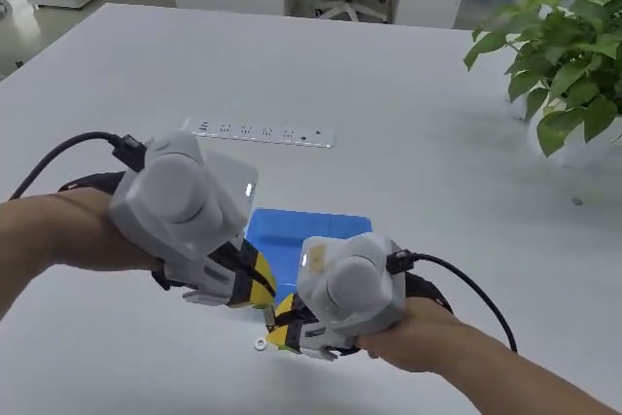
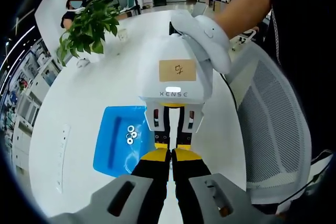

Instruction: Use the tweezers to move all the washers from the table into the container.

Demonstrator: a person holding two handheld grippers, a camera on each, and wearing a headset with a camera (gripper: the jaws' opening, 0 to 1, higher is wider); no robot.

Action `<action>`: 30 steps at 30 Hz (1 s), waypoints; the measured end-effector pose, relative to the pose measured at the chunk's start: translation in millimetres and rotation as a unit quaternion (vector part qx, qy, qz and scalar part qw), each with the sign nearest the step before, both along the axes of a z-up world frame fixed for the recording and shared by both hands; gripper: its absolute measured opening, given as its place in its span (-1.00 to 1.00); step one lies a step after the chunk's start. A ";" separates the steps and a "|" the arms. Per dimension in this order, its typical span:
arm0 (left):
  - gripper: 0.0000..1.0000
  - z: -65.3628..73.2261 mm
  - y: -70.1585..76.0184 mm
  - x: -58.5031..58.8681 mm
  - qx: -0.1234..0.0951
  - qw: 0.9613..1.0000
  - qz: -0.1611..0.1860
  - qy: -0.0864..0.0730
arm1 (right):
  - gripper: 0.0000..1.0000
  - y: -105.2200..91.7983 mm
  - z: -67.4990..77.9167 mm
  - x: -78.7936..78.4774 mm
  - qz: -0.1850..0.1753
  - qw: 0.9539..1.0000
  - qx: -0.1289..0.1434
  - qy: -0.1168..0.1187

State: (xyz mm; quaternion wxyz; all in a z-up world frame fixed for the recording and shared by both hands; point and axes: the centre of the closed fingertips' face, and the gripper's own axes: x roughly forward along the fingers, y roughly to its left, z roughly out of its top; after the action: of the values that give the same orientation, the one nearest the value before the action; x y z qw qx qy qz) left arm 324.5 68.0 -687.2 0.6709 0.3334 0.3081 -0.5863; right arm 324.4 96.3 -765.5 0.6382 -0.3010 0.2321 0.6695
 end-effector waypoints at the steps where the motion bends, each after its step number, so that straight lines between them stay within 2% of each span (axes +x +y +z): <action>1: -0.89 1.4 -0.3 -0.1 0.000 1.000 0.000 -0.002 | -0.83 -0.2 1.1 0.2 0.000 1.000 0.000 -0.001; 10: -0.89 15.2 -1.1 -0.1 0.000 1.000 -0.002 -0.017 | -0.83 -1.0 15.2 3.2 0.001 1.000 0.001 -0.019; 19: -0.89 31.9 -4.9 1.9 -0.004 0.999 -0.003 -0.035 | -0.83 -2.9 30.1 13.0 -0.001 0.999 0.002 -0.038; 30: -0.89 48.5 -5.3 11.8 -0.007 0.999 -0.005 -0.052 | -0.83 -1.1 45.3 29.3 -0.003 0.998 0.004 -0.057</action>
State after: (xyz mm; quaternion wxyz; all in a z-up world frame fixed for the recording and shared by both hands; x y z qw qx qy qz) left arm 336.3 62.7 -638.7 0.6854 0.3605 0.2665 -0.5738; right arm 353.7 95.2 -720.2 0.6536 -0.3354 0.1931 0.6504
